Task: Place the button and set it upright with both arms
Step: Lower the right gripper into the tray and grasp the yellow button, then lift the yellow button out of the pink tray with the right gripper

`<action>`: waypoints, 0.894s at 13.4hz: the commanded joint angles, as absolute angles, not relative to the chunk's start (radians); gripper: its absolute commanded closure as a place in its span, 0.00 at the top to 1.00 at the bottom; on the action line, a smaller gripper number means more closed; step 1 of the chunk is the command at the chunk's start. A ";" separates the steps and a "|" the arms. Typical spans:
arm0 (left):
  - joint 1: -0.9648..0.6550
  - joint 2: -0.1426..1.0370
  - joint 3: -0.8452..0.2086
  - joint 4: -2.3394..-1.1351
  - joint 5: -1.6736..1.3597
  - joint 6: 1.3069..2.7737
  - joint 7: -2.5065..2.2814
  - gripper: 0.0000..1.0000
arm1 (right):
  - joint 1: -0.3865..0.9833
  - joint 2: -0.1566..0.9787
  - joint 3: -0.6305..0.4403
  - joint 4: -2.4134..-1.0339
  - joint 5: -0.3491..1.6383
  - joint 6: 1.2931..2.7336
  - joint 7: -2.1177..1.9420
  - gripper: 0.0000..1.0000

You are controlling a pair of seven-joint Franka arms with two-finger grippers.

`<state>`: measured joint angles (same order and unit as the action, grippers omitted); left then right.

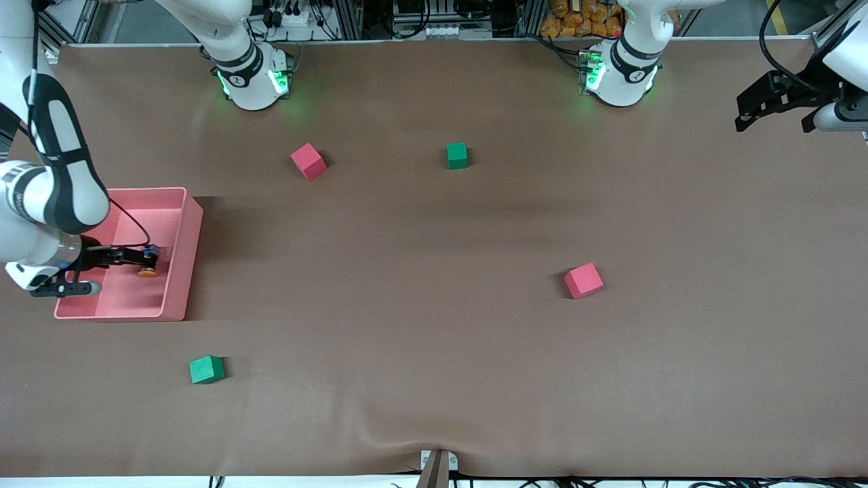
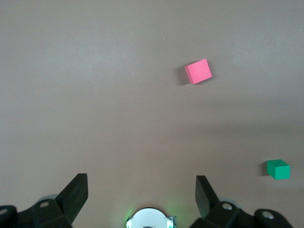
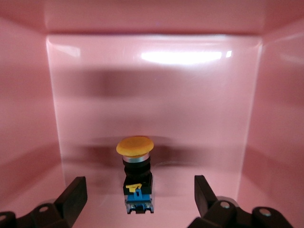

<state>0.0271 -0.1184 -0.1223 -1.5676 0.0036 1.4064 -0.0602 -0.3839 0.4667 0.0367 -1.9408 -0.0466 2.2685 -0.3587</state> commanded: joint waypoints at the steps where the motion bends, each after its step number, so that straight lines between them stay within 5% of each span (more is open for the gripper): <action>1: 0.037 -0.121 -0.126 -1.560 0.000 1.393 -0.040 1.00 | -0.414 0.475 0.055 -1.965 -0.029 2.312 -0.390 1.00; 7: 0.032 -0.117 -0.126 -1.554 0.000 1.394 -0.038 1.00 | -0.425 0.520 0.058 -1.977 -0.021 2.355 -0.408 1.00; 10: 0.038 -0.114 -0.126 -1.555 0.000 1.394 -0.040 1.00 | -0.426 0.538 0.060 -1.980 -0.021 2.378 -0.408 0.89; 11: 0.040 -0.114 -0.126 -1.562 0.000 1.393 -0.040 1.00 | -0.426 0.545 0.060 -1.980 -0.021 2.385 -0.410 0.75; 12: 0.040 -0.115 -0.123 -1.560 0.000 1.393 -0.040 1.00 | -0.428 0.546 0.060 -1.980 -0.021 2.385 -0.411 0.48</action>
